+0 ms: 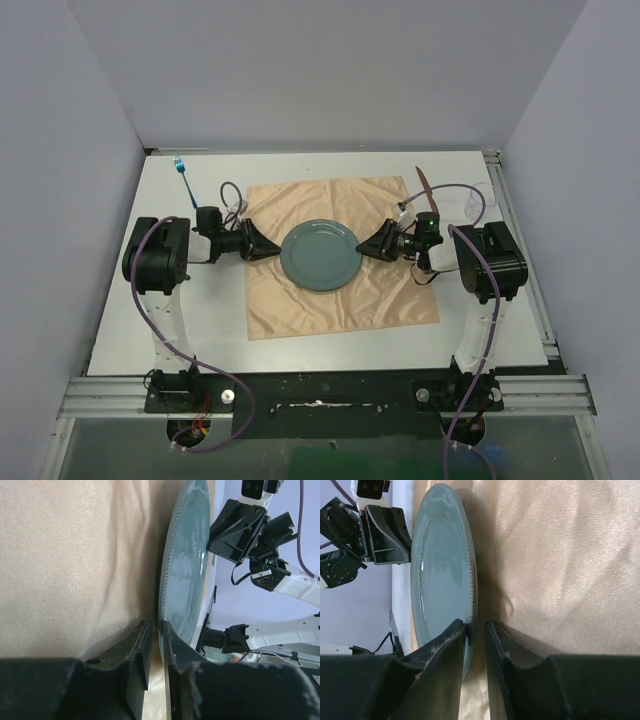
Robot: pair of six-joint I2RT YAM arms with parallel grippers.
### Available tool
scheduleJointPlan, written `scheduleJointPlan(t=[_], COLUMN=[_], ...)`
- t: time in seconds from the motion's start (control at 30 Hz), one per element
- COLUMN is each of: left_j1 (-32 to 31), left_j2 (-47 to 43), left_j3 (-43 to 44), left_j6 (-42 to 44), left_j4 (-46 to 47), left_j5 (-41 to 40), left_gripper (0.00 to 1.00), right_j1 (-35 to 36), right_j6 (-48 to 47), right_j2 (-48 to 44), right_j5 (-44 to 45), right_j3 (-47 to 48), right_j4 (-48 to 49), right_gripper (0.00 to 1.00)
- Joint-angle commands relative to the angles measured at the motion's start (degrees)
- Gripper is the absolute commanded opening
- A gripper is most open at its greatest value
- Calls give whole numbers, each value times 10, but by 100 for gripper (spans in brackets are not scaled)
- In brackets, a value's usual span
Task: Set the dinner table for one person
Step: Adjust the plate on the napkin.
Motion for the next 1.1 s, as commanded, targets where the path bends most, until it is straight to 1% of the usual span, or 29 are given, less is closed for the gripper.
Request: scheduleJointPlan(t=[0.0,0.43,0.53,0.6,0.7,0.8,0.87,0.9,1.07], left_j1=[10,10,10,10,11,12,14,15,13], left_j2=[25,28,25,21,23,51,91,113,119], left_j3=[-14,-9,-21,-34,-63,-85,-84,-75,-81], left_j6=[33,48,19,-25,-137,-320,-471,-510,-506], left_j4=[5,18,64,125,287,536,732,775,782], left_j5=[15,44,53,64,84,105,110,114,119], left_gripper=[14,18,18,18,18,18,18,20,22], right_j1=[6,6,6,6,6,7,7,7,7], right_j6=[-15,-21,-21,-22,-26,-31,-33,-34,-42], right_j2=[7,10,10,9,7,5,5,4,-1], right_j5=[6,6,5,5,5,6,7,7,12], right_j3=[15,21,21,22,22,22,23,23,22], right_j4=[-4,-15,-16,-19,-23,-30,-34,-35,-45], right_gripper=[23,23,23,23,23,23,22,22,22])
